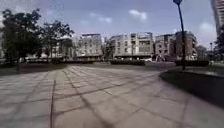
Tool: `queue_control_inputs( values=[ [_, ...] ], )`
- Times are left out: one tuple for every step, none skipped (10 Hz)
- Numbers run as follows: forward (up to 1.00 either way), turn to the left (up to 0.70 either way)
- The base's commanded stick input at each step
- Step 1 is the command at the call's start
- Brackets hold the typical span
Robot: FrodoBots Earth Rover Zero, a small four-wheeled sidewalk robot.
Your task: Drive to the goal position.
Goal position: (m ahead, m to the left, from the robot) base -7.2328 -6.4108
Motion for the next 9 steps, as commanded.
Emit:
queue_control_inputs(
  values=[
    [0.7, -0.19],
    [0.7, -0.33],
    [0.7, -0.35],
    [0.7, -0.35],
    [0.7, -0.29],
    [0.7, -0.12],
    [0.7, 0.0],
    [0.7, 0.0],
    [0.7, 0.0]
  ],
)
